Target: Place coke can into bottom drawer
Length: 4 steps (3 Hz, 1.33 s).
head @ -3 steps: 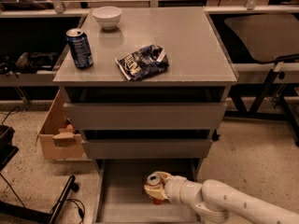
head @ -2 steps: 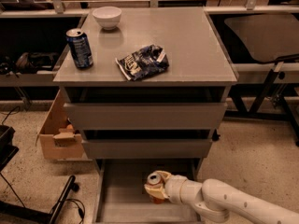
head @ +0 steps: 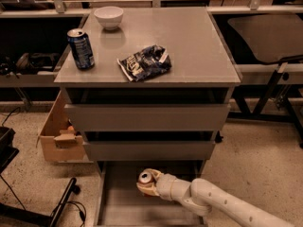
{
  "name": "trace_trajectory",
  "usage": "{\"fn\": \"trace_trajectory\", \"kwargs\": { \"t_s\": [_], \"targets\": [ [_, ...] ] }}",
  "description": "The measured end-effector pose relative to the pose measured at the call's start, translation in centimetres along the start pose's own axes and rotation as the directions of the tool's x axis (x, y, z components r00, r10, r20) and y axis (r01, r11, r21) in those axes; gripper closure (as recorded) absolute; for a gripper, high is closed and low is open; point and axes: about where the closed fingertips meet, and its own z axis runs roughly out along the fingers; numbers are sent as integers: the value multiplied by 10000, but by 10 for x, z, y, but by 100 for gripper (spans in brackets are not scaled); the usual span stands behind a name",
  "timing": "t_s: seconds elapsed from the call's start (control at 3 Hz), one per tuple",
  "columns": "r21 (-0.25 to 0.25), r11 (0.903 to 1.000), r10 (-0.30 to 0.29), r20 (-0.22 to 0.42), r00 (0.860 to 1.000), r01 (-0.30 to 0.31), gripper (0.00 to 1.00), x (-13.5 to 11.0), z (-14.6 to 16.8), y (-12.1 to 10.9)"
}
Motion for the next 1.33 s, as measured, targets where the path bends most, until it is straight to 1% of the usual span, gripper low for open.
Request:
{"fn": "trace_trajectory", "kwargs": {
  "t_s": [0.33, 0.67, 1.0, 1.33],
  "targets": [
    [-898, 9941, -569, 532, 9970, 615, 100, 32, 40, -3],
    [-1818, 9788, -740, 1168, 9904, 946, 100, 58, 76, 0],
    [-2465, 9627, -668, 1823, 9810, 1113, 100, 73, 106, -4],
    [-2754, 9538, -591, 2202, 9737, 1201, 100, 88, 134, -21]
  ]
}}
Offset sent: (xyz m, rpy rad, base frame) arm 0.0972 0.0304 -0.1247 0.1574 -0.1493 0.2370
